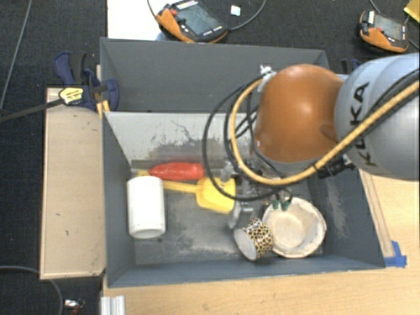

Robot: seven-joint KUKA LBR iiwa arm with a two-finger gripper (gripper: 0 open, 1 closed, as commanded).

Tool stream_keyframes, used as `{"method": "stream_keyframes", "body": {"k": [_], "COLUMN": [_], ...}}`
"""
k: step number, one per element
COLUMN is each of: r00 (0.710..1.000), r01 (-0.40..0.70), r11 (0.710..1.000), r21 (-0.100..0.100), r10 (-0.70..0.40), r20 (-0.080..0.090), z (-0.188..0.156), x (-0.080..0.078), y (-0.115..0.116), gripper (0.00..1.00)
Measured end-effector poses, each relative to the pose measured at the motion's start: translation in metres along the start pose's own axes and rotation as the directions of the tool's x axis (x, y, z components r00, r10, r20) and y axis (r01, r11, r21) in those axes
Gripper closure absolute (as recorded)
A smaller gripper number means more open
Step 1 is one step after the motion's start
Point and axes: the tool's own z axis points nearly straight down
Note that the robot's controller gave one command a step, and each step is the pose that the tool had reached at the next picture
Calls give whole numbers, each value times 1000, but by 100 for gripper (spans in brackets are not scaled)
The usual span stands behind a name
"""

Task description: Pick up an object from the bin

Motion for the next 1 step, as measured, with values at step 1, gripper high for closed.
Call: {"method": "stream_keyframes", "body": {"k": [1], "r00": [1000], "r01": [-6], "r11": [1000], "r21": [-1], "r10": [7], "r20": [8], "z": [-4], "x": [-2], "y": [-1], "gripper": [0]}}
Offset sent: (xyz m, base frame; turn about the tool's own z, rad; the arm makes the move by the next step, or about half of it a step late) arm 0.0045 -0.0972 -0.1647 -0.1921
